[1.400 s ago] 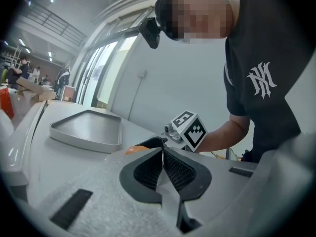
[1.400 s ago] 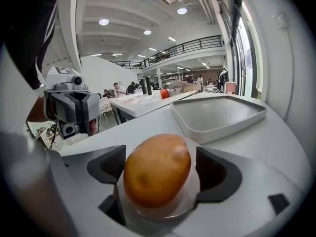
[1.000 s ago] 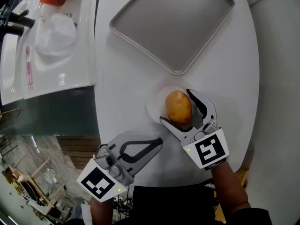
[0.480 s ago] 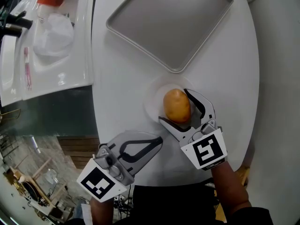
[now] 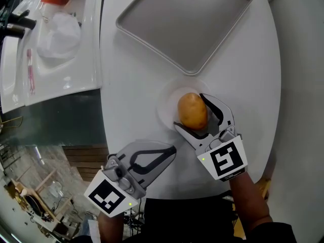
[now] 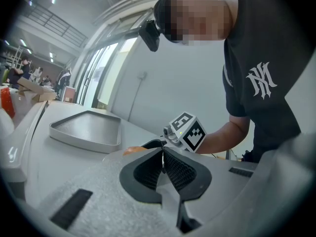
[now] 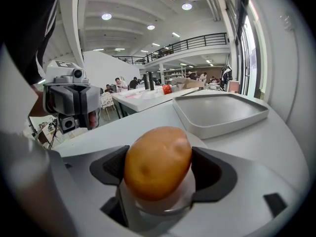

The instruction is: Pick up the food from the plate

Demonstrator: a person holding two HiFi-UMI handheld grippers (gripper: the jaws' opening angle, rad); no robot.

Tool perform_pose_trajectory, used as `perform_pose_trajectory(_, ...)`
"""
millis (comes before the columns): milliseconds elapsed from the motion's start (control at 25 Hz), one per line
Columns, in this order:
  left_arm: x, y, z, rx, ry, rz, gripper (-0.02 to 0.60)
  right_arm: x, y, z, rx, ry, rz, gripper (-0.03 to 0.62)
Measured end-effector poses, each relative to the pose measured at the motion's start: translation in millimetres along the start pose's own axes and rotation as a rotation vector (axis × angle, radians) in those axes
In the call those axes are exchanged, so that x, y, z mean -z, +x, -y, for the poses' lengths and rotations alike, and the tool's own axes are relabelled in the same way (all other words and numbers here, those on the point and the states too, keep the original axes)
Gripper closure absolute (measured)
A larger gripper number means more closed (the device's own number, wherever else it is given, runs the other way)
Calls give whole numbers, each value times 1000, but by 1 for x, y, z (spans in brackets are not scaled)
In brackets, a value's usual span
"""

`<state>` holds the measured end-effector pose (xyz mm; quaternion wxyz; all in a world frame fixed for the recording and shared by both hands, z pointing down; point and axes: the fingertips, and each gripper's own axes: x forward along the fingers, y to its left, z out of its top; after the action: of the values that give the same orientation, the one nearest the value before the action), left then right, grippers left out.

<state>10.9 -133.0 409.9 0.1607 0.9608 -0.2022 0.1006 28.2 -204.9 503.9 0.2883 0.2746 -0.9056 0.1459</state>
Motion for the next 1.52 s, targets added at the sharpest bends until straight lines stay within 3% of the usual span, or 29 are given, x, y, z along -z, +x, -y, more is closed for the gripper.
perform_pose_trajectory(320,13,-9,2,-34,-12,-5,574,-7,-6,-1,25,-6,19,200)
perform_pose_trajectory(600,18,-21,18,-66,28,4,574,-16,-24,-19,48,-25,67,200)
perform_pose_trajectory(1040,9,-73,91,-51,119,14,574,-51,-84,-92,112,-79,191,200)
perform_pose_trajectory(1400,-14,-127,182,-80,165,37,574,-61,-169,-176,174,-102,270,200)
perform_pose_trajectory(1520,-22,-146,206,-105,188,51,574,-65,-193,-208,176,-152,303,200)
